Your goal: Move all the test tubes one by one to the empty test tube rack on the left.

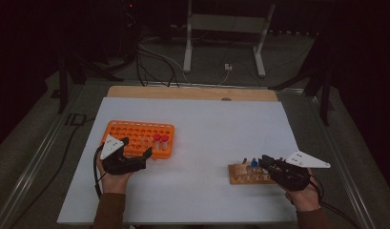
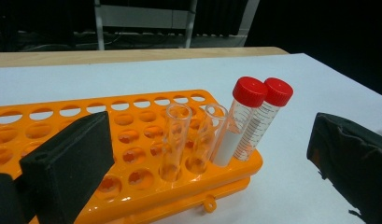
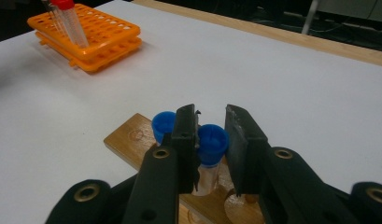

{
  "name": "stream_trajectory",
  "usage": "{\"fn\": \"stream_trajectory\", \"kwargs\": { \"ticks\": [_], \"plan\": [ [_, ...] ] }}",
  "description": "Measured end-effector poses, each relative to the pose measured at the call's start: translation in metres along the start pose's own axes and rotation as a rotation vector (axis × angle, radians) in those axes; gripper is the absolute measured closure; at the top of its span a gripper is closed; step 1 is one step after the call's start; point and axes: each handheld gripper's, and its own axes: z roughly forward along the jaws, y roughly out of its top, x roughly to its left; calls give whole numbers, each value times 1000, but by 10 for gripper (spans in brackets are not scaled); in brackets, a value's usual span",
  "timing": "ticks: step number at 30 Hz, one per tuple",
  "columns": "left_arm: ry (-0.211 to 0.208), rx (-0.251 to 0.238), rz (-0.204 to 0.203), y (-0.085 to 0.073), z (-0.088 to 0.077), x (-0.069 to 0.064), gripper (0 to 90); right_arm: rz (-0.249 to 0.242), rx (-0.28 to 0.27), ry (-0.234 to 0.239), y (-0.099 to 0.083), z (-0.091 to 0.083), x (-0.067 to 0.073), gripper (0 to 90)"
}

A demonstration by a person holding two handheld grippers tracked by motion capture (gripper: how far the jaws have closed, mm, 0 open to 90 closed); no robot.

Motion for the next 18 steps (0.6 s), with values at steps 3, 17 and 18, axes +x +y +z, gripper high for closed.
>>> {"fn": "stream_trajectory", "kwargs": {
  "ticks": [3,17,18],
  "plan": [
    [-1,-1,0,0,0,-1,12,-19,13,-19,-1,1,2,742],
    [-5,-14,-4,1,-2,-1,11,-27,74,-11,-11,13,5,747],
    [-5,-15,-6,1,-2,-1,12,-27,72,-12,-11,13,5,749]
  ]
}}
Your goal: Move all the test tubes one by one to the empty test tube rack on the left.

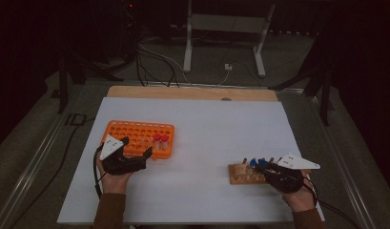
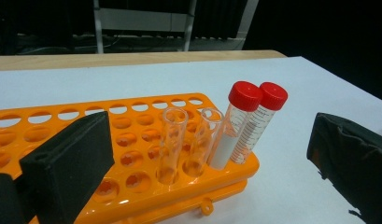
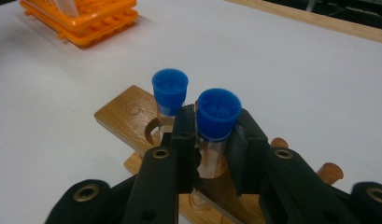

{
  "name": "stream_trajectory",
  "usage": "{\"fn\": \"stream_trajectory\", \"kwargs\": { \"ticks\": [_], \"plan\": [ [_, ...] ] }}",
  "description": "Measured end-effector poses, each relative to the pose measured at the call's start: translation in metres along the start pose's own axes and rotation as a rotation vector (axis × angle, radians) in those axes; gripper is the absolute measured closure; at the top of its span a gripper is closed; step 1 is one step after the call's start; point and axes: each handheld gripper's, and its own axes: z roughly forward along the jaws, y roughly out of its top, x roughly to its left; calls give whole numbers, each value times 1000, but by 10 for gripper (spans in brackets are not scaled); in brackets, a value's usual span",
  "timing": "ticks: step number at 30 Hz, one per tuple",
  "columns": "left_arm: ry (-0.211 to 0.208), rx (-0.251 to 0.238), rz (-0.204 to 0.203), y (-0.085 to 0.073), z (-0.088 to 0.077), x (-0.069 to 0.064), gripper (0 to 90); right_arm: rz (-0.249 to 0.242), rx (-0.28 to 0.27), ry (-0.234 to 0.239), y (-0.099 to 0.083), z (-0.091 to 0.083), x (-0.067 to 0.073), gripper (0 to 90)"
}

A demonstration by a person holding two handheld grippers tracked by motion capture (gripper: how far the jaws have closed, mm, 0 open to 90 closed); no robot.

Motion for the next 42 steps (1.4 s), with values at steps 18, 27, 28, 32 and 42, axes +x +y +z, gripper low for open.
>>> {"fn": "stream_trajectory", "kwargs": {
  "ticks": [18,27,28,32,42],
  "plan": [
    [-3,0,6,1,1,-2,11,36,-66,20,22,-26,-2,761],
    [-8,-9,6,5,-2,-5,12,43,-129,-1,39,-44,-5,761],
    [-10,-10,7,5,-2,-6,11,46,-136,-6,41,-45,-6,761],
    [-12,-4,28,9,-2,-13,11,49,-153,-16,48,-45,-9,761],
    [-70,-16,77,24,0,-39,12,49,-155,4,67,-27,-5,759]
  ]
}}
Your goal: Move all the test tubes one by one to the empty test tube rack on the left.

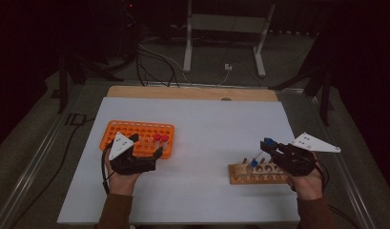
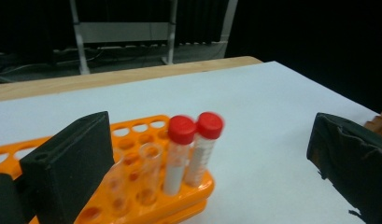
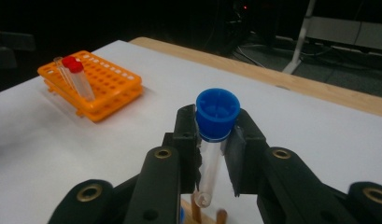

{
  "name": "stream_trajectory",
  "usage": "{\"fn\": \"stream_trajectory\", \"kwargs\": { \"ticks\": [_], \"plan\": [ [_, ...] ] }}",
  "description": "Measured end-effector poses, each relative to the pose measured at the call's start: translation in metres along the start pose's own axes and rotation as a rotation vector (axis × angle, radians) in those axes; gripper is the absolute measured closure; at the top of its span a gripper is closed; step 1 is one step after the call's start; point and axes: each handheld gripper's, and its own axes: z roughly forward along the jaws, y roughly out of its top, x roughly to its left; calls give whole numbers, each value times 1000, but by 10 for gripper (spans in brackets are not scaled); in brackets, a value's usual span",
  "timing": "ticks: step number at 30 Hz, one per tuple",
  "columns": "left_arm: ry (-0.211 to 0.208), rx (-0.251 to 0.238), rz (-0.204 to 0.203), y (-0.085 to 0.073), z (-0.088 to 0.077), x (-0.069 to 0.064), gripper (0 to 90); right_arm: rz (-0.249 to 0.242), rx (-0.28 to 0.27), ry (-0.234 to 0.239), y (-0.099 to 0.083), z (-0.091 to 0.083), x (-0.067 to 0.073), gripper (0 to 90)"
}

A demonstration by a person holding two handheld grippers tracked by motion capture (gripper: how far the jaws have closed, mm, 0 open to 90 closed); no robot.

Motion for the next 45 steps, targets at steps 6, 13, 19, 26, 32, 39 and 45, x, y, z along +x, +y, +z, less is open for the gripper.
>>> {"fn": "stream_trajectory", "kwargs": {
  "ticks": [6,13,19,26,32,39,45],
  "plan": [
    [-38,1,18,6,8,-13,12,-13,-6,33,11,12,10,758],
    [-85,9,52,13,18,-30,12,-3,6,70,16,30,20,758],
    [-136,12,68,18,29,-46,15,-7,10,104,20,41,31,758],
    [-179,16,75,19,42,-61,20,-25,24,133,21,52,42,758],
    [-220,31,100,20,51,-74,43,-37,33,161,21,59,51,758],
    [-263,42,116,19,59,-85,68,-38,36,187,23,66,58,758],
    [-299,58,132,18,67,-95,102,-42,41,207,25,72,64,758]
  ]
}}
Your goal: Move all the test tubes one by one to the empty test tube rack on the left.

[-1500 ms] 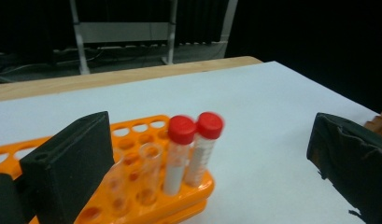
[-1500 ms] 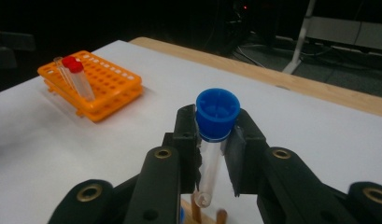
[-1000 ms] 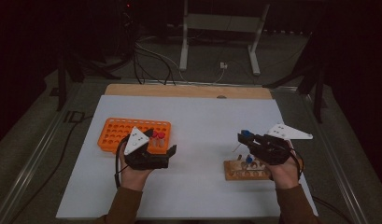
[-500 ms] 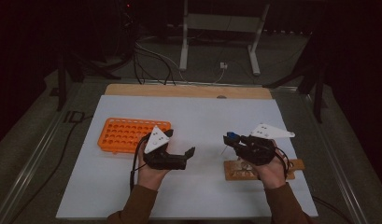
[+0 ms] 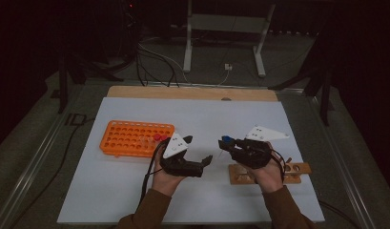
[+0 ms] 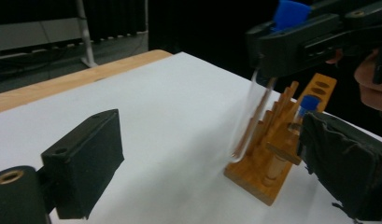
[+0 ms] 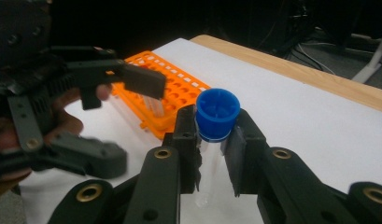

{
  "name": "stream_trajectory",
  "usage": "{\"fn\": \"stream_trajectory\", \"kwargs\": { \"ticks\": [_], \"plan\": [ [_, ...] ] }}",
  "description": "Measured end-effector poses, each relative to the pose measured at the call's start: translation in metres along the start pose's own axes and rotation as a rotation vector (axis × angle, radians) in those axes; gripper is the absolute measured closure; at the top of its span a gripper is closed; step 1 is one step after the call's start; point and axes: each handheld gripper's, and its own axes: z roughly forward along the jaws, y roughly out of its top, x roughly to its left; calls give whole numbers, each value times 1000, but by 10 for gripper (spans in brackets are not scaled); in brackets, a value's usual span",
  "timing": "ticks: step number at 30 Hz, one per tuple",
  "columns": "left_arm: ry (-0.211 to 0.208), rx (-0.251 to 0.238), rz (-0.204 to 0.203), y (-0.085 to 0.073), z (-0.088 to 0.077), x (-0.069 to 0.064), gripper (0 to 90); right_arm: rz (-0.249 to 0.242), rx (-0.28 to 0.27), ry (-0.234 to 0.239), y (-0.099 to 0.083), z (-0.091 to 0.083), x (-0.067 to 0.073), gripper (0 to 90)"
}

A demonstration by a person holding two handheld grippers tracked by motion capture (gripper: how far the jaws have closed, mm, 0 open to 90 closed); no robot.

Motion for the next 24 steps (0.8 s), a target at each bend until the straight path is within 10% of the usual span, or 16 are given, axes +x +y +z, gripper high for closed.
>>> {"fn": "stream_trajectory", "kwargs": {
  "ticks": [10,24],
  "plan": [
    [-27,30,35,1,13,-12,189,-15,8,36,4,10,10,758],
    [-60,31,77,0,12,-14,755,-25,24,69,2,15,16,757]
  ]
}}
